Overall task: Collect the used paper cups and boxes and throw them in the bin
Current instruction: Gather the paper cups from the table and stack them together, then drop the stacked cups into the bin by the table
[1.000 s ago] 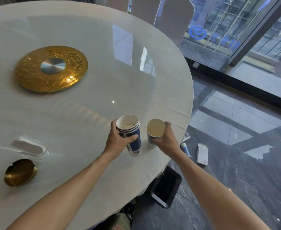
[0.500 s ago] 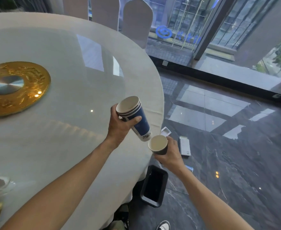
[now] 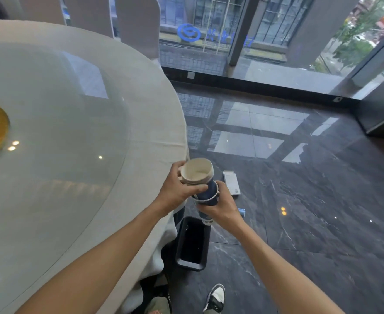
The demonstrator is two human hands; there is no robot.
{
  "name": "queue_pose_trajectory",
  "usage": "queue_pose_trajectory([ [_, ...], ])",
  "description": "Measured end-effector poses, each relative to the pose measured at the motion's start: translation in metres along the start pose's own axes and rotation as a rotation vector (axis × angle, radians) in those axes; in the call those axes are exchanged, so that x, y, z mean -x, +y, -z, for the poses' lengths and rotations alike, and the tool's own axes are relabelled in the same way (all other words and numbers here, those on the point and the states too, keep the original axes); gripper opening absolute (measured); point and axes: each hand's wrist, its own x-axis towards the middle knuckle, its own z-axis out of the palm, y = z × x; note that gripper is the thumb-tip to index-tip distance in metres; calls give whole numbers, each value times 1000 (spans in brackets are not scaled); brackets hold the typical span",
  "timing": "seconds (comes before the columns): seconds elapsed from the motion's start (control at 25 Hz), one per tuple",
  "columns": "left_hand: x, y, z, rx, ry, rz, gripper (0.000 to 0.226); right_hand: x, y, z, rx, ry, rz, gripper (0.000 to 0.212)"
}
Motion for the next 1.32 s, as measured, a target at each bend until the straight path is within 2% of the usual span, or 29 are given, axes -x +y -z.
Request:
queue_pose_trajectory([
  [0.08, -1, 1, -14, -7, -49, 71, 79, 0, 4, 9, -40, 20, -2, 68],
  [0.24, -14, -12, -29, 52, -93, 213, 39, 3, 11, 25, -54, -1, -17, 72],
  [0.36, -18, -25, -36, 2, -96, 203, 27, 1, 18, 26, -27, -12, -38, 74],
  [0.48, -23, -41, -44, -42, -68, 191, 22, -6, 32, 21, 26, -54, -149, 89],
  [0.64, -22, -83, -58, -135, -35, 241, 18, -10, 65, 13, -133, -207, -280, 84],
  [0.72, -17, -117, -66, -159, -11, 294, 19, -9, 86, 3, -201, -252, -355, 71],
  [0.84, -16, -182, -81, -174, 17, 419, 21, -15, 136, -26, -223, -232, -445, 46],
  [0.96, -16, -254, -94, -193, 46, 558, 22, -23, 195, -67, -198, -241, -544, 43],
  [1.12, -18, -310, -103, -275, 47, 686, 27, -24, 254, -109, -252, -244, -685, 29],
  [1.32, -26, -366, -112, -304, -55, 764, 34, -28, 306, -137, -333, -242, -808, 21],
])
